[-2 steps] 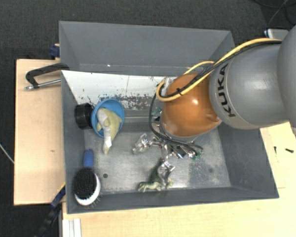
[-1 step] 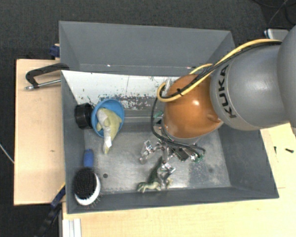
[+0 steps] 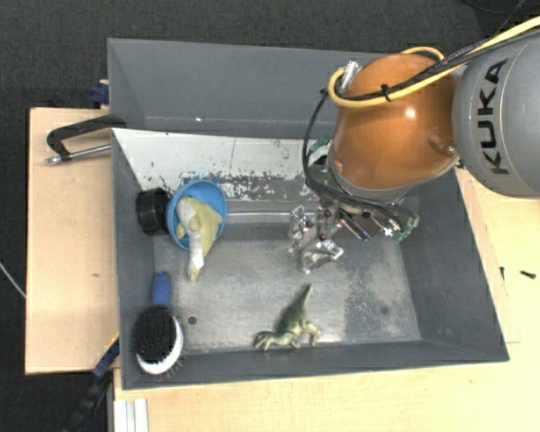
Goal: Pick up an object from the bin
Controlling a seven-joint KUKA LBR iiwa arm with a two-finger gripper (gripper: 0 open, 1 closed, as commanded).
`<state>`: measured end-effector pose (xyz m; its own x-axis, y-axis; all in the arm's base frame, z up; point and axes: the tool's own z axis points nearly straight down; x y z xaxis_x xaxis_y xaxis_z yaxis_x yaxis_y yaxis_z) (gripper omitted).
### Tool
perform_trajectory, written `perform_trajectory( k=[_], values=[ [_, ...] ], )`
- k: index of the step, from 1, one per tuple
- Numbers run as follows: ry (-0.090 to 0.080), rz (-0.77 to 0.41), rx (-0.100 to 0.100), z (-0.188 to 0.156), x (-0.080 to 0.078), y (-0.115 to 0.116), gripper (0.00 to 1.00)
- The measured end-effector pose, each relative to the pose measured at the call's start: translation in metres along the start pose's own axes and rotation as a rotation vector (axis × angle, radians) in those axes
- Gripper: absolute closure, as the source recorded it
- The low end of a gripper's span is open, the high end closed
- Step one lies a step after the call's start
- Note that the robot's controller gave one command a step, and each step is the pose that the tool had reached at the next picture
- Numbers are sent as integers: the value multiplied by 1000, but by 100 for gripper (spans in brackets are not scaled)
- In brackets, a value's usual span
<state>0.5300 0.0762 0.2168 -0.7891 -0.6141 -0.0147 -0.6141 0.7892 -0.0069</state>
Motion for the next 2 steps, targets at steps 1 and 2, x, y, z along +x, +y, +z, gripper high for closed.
perform_trajectory(
  k=[1,2],
  values=[
    [9,0,-6,5,2,1,0],
    [22,53,-12,95,35,23,0]
  ],
)
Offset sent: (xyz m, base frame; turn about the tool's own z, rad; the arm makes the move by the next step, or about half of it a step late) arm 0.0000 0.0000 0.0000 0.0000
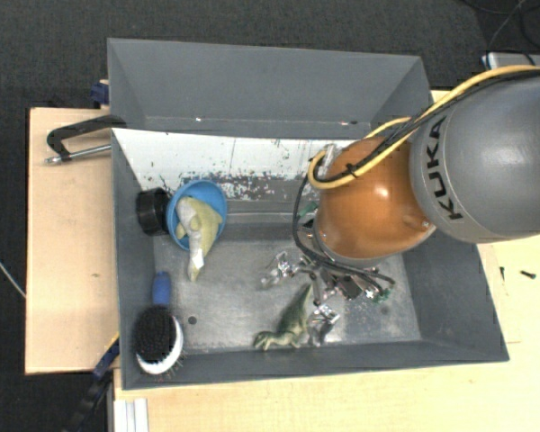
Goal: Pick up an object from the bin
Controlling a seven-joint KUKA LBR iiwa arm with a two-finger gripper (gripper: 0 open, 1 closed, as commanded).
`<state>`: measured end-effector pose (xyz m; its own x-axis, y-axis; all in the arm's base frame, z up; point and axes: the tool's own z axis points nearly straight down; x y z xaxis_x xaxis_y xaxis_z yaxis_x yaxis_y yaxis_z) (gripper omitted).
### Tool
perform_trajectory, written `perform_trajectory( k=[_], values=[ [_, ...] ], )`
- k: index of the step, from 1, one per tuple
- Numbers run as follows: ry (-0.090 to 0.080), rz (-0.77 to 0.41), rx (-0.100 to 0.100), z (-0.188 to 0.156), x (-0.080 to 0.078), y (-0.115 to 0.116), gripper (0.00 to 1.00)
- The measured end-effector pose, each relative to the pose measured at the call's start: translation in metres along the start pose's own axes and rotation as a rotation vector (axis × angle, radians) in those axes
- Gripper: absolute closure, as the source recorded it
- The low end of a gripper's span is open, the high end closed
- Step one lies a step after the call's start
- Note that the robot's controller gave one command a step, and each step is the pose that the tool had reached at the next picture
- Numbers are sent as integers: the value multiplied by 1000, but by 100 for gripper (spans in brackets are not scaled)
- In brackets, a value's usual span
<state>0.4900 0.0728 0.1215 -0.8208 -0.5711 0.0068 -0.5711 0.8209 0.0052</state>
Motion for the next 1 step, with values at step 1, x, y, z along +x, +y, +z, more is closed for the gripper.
perform_trajectory(
  k=[1],
  values=[
    [-14,58,4,50,-1,-9,0]
  ],
)
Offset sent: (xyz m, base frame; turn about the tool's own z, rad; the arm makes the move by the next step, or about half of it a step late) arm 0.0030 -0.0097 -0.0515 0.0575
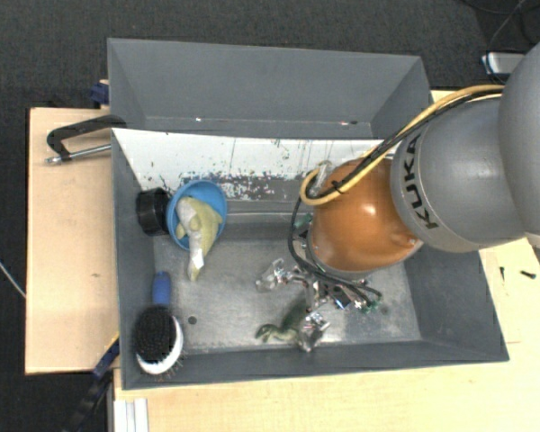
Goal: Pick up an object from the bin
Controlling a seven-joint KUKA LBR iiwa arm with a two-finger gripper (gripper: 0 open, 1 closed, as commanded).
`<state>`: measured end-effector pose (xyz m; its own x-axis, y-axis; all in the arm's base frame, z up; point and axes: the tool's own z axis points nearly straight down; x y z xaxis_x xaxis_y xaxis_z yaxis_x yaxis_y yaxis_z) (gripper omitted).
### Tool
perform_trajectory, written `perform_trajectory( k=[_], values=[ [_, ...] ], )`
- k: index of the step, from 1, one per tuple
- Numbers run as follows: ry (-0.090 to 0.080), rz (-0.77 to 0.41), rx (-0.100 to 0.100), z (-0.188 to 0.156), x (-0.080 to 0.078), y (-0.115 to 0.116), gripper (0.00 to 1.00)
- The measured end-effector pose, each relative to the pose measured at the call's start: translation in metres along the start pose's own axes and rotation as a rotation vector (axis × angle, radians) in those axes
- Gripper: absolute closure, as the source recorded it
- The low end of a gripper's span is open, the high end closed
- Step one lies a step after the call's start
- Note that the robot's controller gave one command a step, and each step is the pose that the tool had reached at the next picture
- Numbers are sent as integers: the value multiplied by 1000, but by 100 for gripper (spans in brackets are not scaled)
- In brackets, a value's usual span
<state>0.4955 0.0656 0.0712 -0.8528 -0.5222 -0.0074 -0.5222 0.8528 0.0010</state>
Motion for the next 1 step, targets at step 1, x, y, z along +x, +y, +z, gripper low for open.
perform_trajectory(
  k=[1],
  values=[
    [-7,-1,3,-3,-2,-1,100]
  ],
)
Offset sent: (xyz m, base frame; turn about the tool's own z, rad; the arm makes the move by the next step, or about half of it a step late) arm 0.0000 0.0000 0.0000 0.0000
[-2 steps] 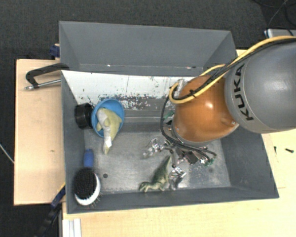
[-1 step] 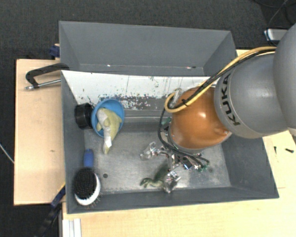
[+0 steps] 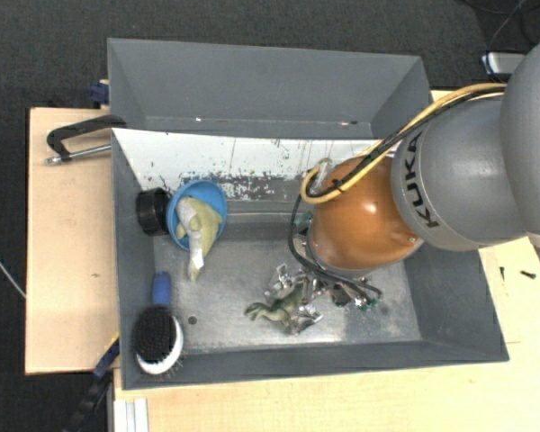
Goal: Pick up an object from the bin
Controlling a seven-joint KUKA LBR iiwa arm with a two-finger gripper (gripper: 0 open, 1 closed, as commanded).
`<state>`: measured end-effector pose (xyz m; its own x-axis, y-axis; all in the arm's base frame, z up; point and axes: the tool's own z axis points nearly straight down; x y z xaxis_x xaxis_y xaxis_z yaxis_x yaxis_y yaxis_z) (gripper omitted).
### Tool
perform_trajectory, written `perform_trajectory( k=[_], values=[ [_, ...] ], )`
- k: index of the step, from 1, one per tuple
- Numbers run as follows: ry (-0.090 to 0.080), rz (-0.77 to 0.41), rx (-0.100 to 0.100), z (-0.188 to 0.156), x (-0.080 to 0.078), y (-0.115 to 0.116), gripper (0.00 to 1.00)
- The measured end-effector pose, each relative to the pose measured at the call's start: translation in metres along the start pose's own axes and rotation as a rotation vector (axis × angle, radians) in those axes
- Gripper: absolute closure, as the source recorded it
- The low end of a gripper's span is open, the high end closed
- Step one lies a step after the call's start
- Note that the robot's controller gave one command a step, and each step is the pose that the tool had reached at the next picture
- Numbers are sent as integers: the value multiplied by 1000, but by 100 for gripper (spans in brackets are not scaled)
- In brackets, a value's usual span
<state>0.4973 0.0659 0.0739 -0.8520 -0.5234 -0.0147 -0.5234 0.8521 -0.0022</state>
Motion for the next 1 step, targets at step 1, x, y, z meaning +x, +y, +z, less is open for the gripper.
perform_trajectory(
  k=[1],
  values=[
    [-1,15,4,-208,-23,-21,100]
  ],
)
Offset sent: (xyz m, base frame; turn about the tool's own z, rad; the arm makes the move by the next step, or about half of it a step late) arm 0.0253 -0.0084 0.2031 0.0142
